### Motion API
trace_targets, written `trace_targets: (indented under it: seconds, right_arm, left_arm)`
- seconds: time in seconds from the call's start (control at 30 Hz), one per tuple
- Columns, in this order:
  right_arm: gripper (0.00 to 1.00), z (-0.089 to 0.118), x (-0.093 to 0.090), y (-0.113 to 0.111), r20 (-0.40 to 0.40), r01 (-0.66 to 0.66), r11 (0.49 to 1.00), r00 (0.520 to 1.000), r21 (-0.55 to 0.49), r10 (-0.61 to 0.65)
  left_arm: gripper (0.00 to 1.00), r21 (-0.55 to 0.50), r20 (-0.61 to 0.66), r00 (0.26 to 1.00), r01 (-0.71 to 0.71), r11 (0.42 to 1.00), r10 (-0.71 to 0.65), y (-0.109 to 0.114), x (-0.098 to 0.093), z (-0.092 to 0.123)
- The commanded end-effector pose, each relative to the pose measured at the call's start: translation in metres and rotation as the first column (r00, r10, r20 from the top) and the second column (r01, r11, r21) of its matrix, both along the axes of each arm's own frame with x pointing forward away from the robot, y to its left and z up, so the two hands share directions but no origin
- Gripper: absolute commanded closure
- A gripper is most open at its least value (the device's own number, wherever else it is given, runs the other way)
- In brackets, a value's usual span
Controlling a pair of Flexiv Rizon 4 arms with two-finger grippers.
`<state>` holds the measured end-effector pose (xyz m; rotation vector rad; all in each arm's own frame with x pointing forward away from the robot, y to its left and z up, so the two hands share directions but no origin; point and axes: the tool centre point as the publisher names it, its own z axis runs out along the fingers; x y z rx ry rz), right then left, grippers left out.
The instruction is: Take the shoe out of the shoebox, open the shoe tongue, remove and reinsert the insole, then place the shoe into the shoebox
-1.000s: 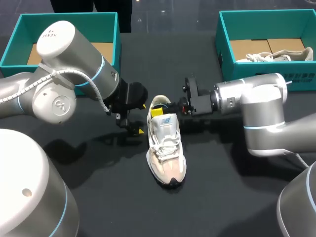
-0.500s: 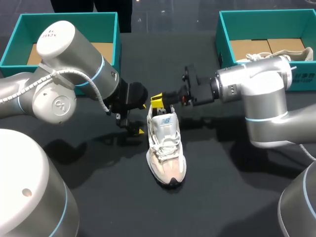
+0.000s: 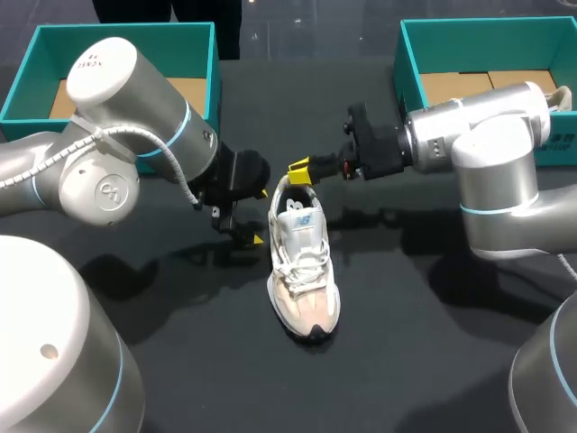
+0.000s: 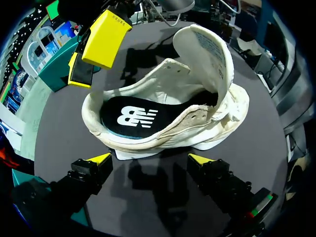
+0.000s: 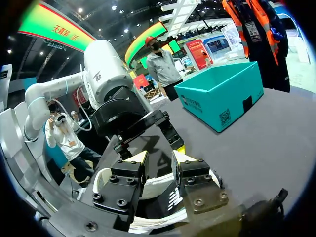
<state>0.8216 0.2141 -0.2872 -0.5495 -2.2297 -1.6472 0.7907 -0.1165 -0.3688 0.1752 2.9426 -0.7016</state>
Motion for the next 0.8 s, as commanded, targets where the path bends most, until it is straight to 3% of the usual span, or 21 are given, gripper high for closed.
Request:
trace_targets:
  seconds: [0.03, 0.53, 0.8]
  right_arm:
    - [0.69, 0.015, 0.002, -0.014, -0.009, -0.001, 0.998, 1.0, -0.062, 0.0]
    - [0.69, 0.023, 0.013, -0.046, -0.105, 0.045, 0.956, 0.991, -0.291, -0.079]
    - [0.71, 0.034, 0.009, -0.059, -0.143, 0.082, 0.902, 0.977, -0.423, -0.157]
  left_arm:
    - [0.0, -0.005, -0.002, 1.0, 0.031, 1.0, -0.031, 0.021, -0.004, 0.019]
    - [0.0, 0.055, -0.003, 0.994, 0.111, 0.992, -0.111, 0.076, -0.003, 0.06]
    - [0.0, 0.083, 0.028, 0.962, 0.268, 0.96, -0.271, 0.122, 0.007, 0.085]
